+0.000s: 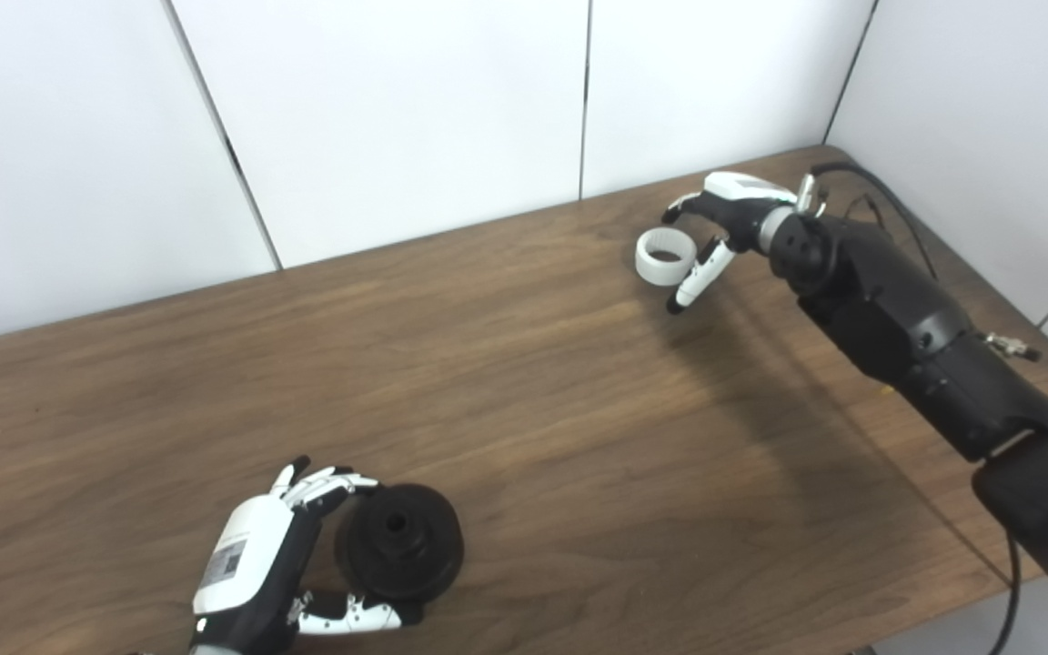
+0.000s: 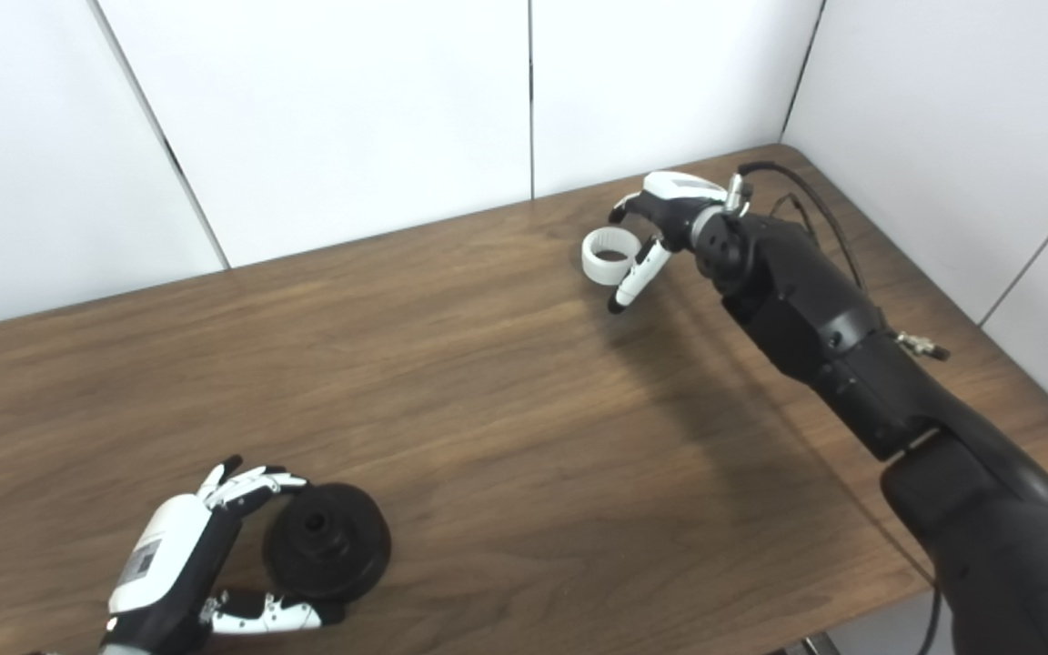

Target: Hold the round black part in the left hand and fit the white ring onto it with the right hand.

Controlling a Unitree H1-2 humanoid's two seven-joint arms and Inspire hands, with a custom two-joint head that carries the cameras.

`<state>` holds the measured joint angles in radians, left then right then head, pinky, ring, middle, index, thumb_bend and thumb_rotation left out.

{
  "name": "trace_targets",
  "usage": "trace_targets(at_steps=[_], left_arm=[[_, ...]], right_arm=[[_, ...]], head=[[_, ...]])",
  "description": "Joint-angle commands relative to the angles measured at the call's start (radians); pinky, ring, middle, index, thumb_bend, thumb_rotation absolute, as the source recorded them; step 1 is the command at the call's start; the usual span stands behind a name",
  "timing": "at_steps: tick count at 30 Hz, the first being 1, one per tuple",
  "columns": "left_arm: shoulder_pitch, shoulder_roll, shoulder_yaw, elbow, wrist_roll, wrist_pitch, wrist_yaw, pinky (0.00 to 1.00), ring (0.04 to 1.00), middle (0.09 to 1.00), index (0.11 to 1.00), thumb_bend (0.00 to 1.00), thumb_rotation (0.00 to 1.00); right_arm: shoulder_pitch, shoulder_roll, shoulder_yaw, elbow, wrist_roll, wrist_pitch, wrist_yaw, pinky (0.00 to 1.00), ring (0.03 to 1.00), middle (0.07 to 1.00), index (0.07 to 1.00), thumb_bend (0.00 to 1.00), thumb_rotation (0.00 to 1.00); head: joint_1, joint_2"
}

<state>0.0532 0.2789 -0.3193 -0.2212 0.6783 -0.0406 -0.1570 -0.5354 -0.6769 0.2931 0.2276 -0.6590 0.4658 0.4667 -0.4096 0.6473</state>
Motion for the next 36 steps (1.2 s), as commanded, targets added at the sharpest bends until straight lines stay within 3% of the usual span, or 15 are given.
trace_targets(at_steps=[1, 20, 36], left_arm=[[0.009, 0.003, -0.008, -0.008, 0.017, 0.023, -0.025, 1.0, 0.853, 0.773, 0.485, 0.52, 0.05], [0.019, 0.0, -0.012, -0.043, 0.028, 0.05, -0.037, 1.0, 0.849, 0.772, 0.485, 0.52, 0.05], [0.019, -0.001, -0.011, -0.052, 0.033, 0.059, -0.044, 1.0, 0.85, 0.774, 0.485, 0.52, 0.05]], right_arm=[[-0.061, -0.02, -0.001, 0.004, -0.023, -0.011, -0.016, 1.0, 1.0, 0.963, 0.863, 1.0, 0.29], [-0.062, -0.001, -0.009, 0.071, -0.021, -0.055, -0.111, 0.99, 0.982, 0.933, 0.8, 0.97, 0.29], [-0.078, 0.019, -0.002, 0.077, -0.032, -0.056, -0.119, 0.98, 0.972, 0.91, 0.755, 0.95, 0.28]], head=[[-0.001, 0.0], [0.01, 0.01], [0.013, 0.017]])
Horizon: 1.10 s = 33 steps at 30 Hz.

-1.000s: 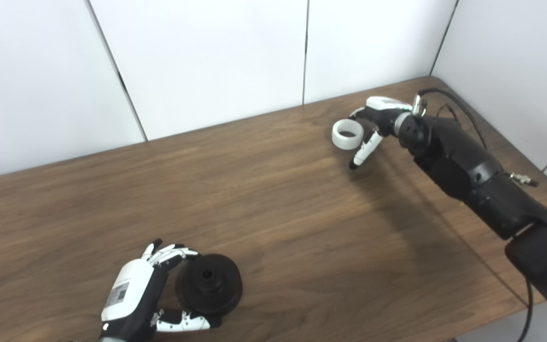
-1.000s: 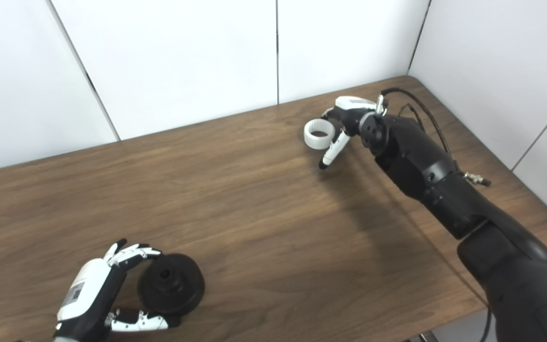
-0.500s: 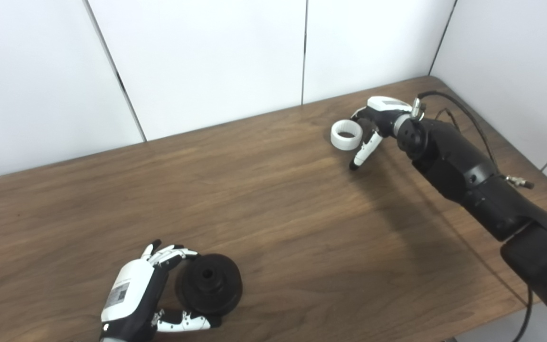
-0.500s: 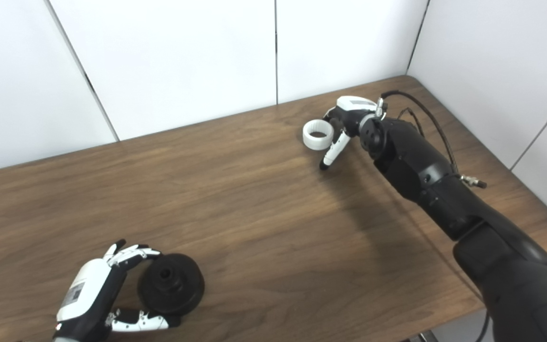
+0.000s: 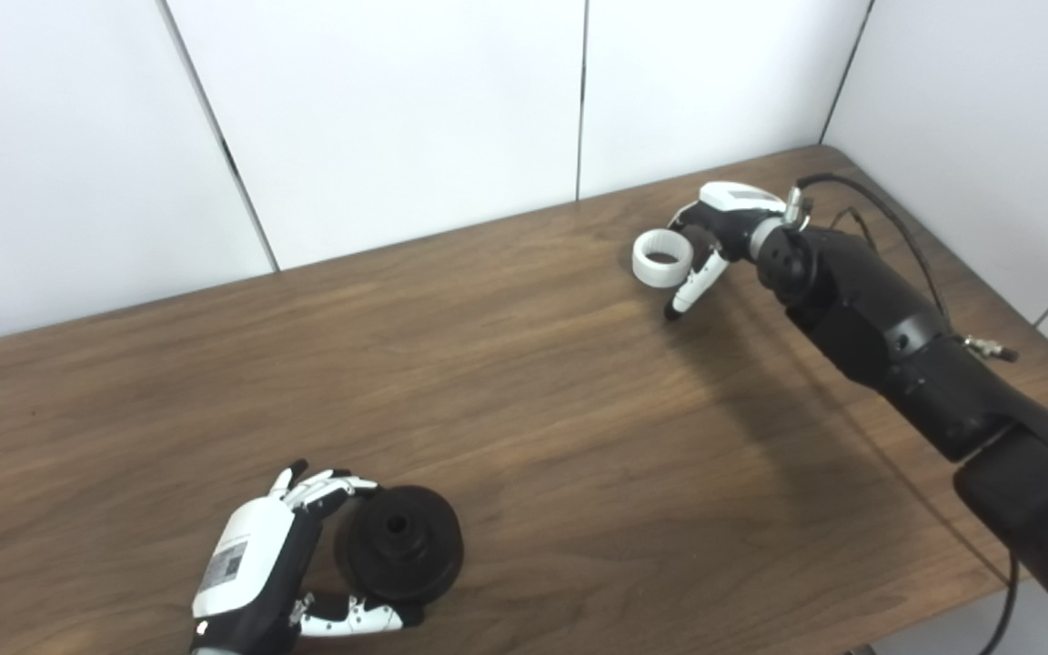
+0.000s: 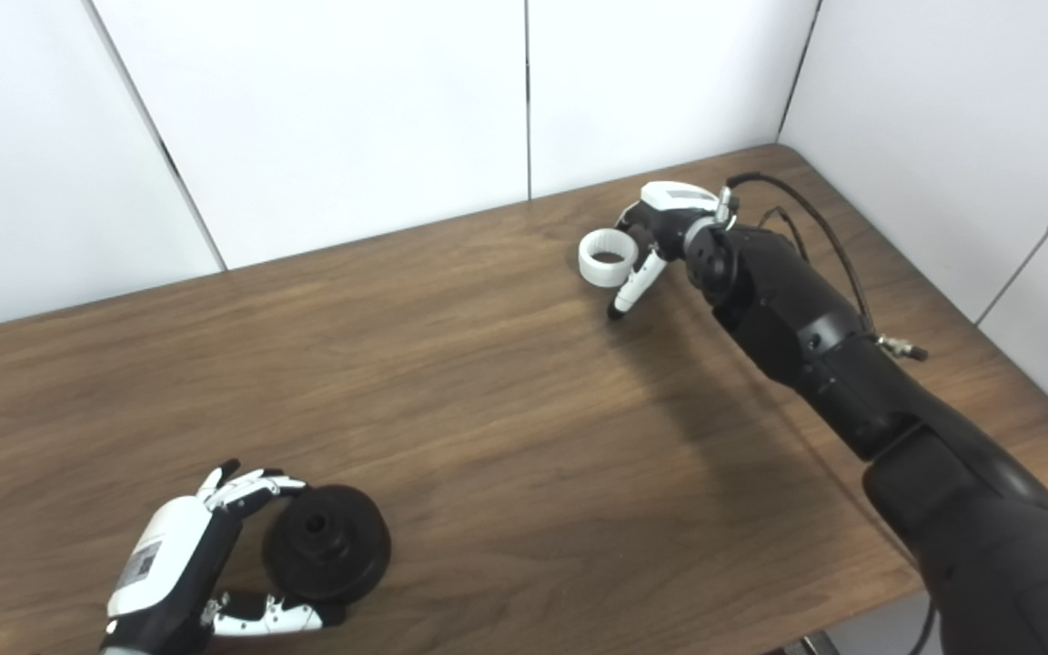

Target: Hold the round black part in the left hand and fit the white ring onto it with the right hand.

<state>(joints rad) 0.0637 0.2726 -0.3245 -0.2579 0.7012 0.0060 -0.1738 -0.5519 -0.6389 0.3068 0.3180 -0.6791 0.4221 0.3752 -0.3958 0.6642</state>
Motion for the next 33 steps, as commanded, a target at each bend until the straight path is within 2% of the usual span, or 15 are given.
trace_targets(at_steps=[1, 17, 23, 29, 33], left_arm=[[0.008, 0.006, -0.006, -0.015, 0.008, 0.012, -0.027, 1.0, 0.85, 0.774, 0.485, 0.52, 0.05], [0.008, 0.003, -0.009, -0.023, 0.006, 0.031, -0.031, 1.0, 0.851, 0.772, 0.484, 0.52, 0.05], [0.009, 0.005, -0.009, -0.021, 0.006, 0.027, -0.027, 1.0, 0.852, 0.774, 0.485, 0.52, 0.05], [0.009, 0.005, -0.011, -0.027, 0.006, 0.033, -0.032, 1.0, 0.855, 0.777, 0.485, 0.52, 0.05], [0.008, 0.004, -0.01, -0.025, 0.007, 0.032, -0.03, 1.0, 0.852, 0.775, 0.485, 0.52, 0.05]], right_arm=[[-0.064, -0.017, -0.015, -0.011, -0.012, -0.011, -0.027, 0.98, 0.971, 0.91, 0.755, 0.95, 0.28], [-0.096, 0.018, 0.013, 0.04, -0.039, -0.028, -0.058, 0.95, 0.956, 0.902, 0.74, 0.94, 0.3], [-0.093, 0.013, 0.018, 0.05, -0.041, -0.034, -0.065, 0.92, 0.947, 0.885, 0.681, 0.91, 0.27], [-0.082, 0.009, 0.005, 0.049, -0.029, -0.029, -0.073, 0.95, 0.945, 0.863, 0.591, 0.88, 0.23], [-0.077, 0.001, 0.003, 0.048, -0.025, -0.033, -0.071, 0.95, 0.95, 0.86, 0.589, 0.88, 0.22]], head=[[0.0, 0.0], [0.005, 0.004], [0.003, 0.007], [0.006, 0.012], [0.005, 0.014]])
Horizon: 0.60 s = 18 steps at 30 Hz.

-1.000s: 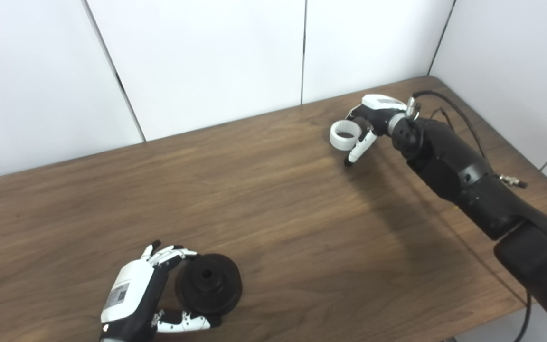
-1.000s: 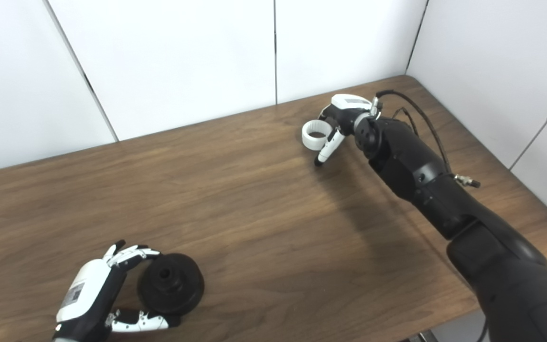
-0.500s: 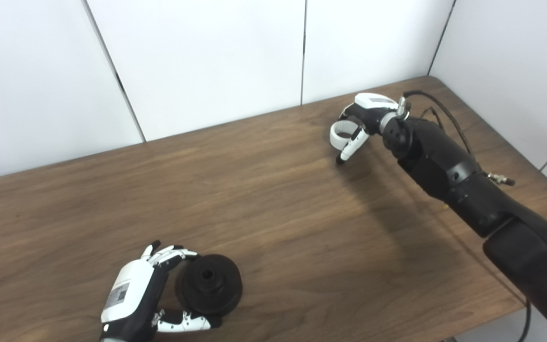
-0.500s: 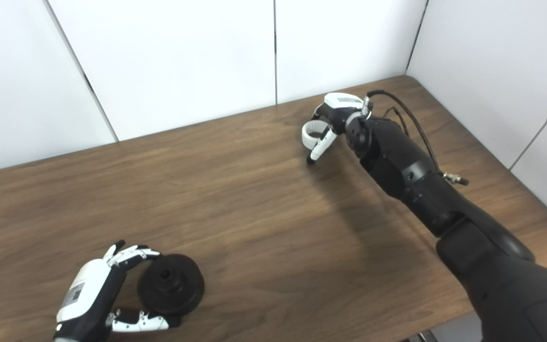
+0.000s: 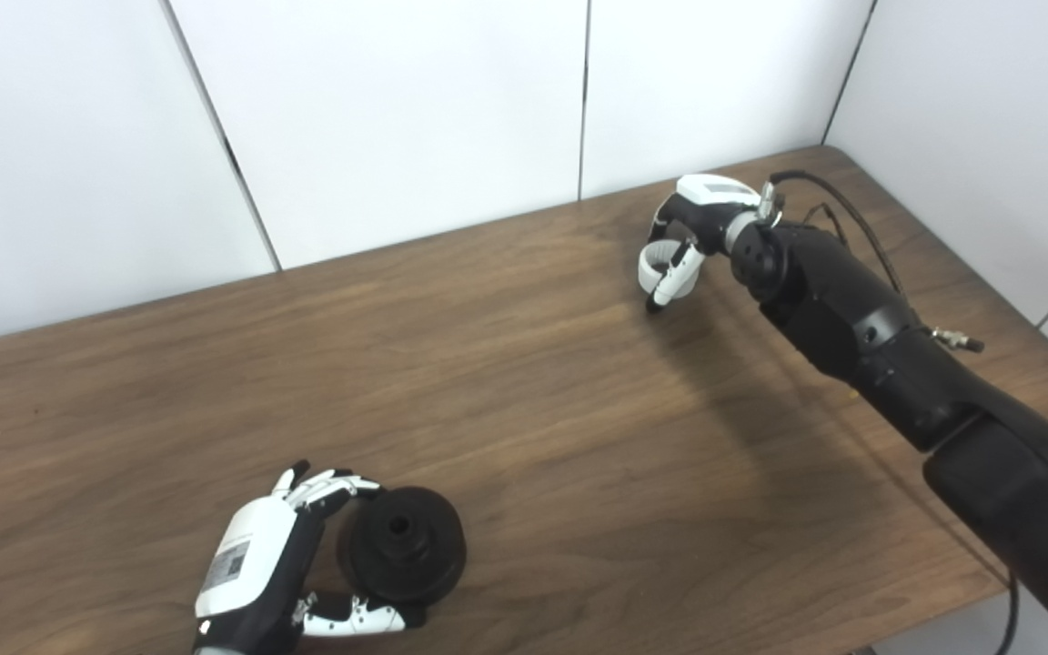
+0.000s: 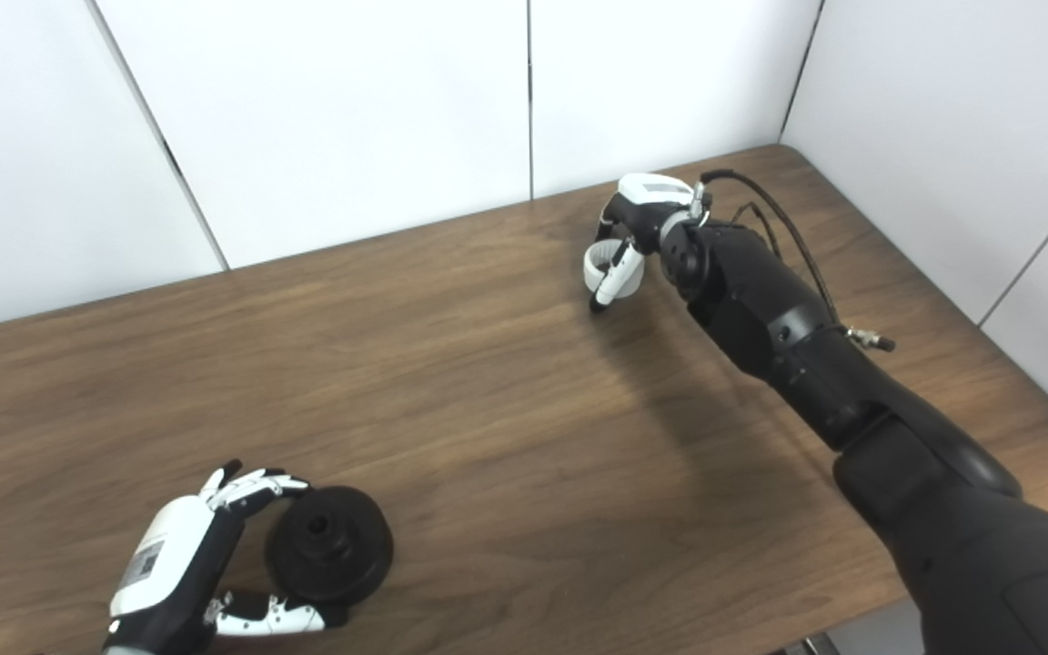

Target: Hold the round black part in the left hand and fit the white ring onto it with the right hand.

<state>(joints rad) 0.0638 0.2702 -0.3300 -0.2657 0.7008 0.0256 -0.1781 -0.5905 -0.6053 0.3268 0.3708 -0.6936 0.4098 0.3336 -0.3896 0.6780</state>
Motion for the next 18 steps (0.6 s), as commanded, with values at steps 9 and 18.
trace_targets(at_steps=[9, 18], left_arm=[[0.009, 0.008, -0.004, -0.016, -0.001, 0.006, -0.025, 1.0, 0.852, 0.775, 0.485, 0.52, 0.05], [0.009, 0.011, -0.004, -0.022, 0.007, 0.009, -0.028, 1.0, 0.851, 0.775, 0.485, 0.52, 0.05]], right_arm=[[-0.032, -0.051, -0.021, -0.01, -0.01, -0.019, -0.023, 0.97, 0.955, 0.866, 0.616, 0.89, 0.22], [-0.029, -0.064, -0.01, -0.031, -0.02, 0.019, 0.011, 0.98, 0.966, 0.874, 0.642, 0.93, 0.22]], head=[[0.0, 0.001], [-0.004, 0.007]])
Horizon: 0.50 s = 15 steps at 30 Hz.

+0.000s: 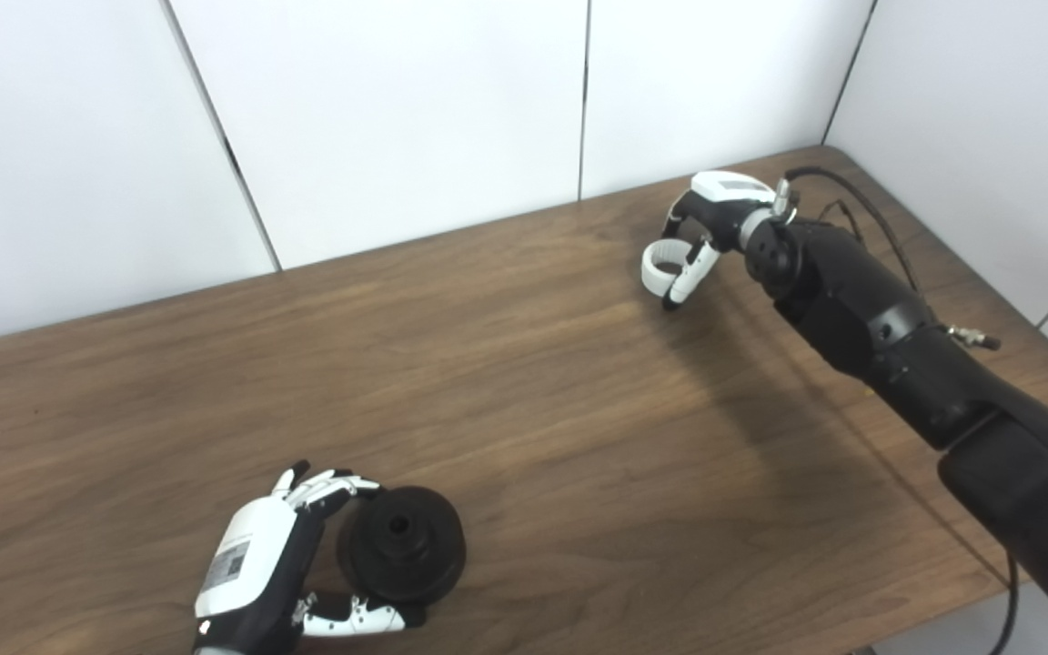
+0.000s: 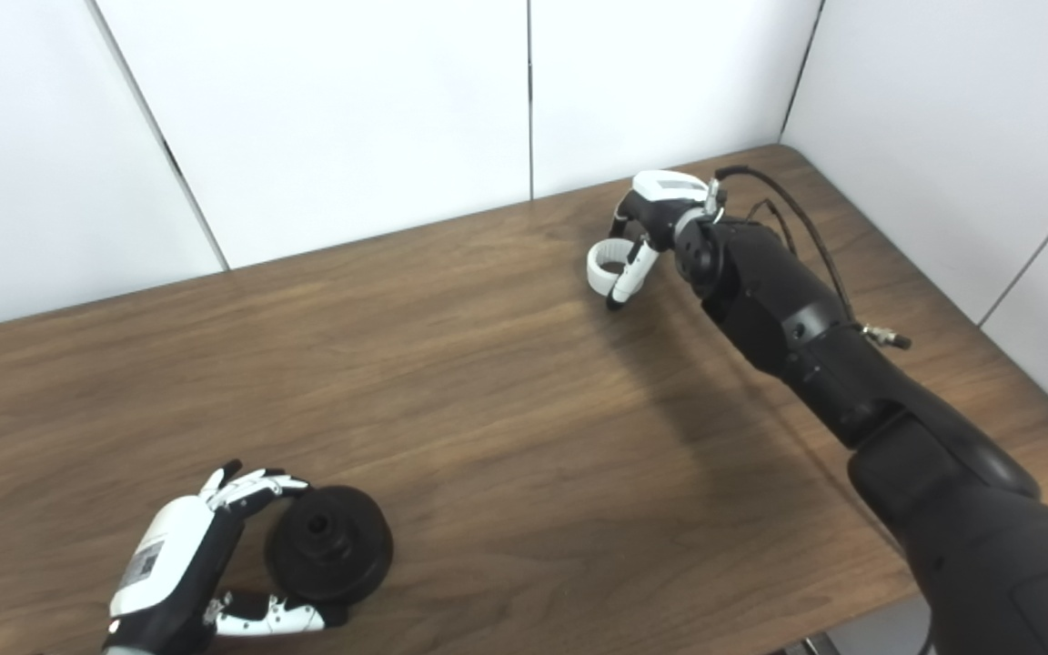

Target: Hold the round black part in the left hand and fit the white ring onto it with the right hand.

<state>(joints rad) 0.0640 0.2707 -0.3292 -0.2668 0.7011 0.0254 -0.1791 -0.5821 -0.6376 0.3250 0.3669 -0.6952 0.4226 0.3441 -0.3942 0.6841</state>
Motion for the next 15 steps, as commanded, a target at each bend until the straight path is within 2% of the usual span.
trace_targets(at_steps=[1, 11, 15], left_arm=[[0.009, 0.01, -0.004, -0.021, 0.005, 0.008, -0.026, 1.0, 0.851, 0.775, 0.485, 0.52, 0.05], [0.012, 0.012, 0.002, -0.024, 0.002, 0.008, -0.036, 1.0, 0.854, 0.776, 0.485, 0.52, 0.05], [0.012, 0.014, 0.004, -0.019, 0.0, 0.001, -0.033, 1.0, 0.854, 0.777, 0.485, 0.52, 0.05]], right_arm=[[-0.038, -0.033, -0.005, -0.029, -0.022, 0.011, 0.006, 0.99, 0.968, 0.876, 0.646, 0.94, 0.22], [-0.03, -0.033, -0.007, -0.032, -0.026, 0.015, 0.002, 0.98, 0.97, 0.871, 0.623, 0.93, 0.2], [-0.022, -0.028, -0.005, -0.038, -0.028, 0.004, -0.012, 0.97, 0.955, 0.852, 0.56, 0.9, 0.2]], head=[[0.0, 0.001], [-0.004, 0.003], [-0.006, 0.004]])
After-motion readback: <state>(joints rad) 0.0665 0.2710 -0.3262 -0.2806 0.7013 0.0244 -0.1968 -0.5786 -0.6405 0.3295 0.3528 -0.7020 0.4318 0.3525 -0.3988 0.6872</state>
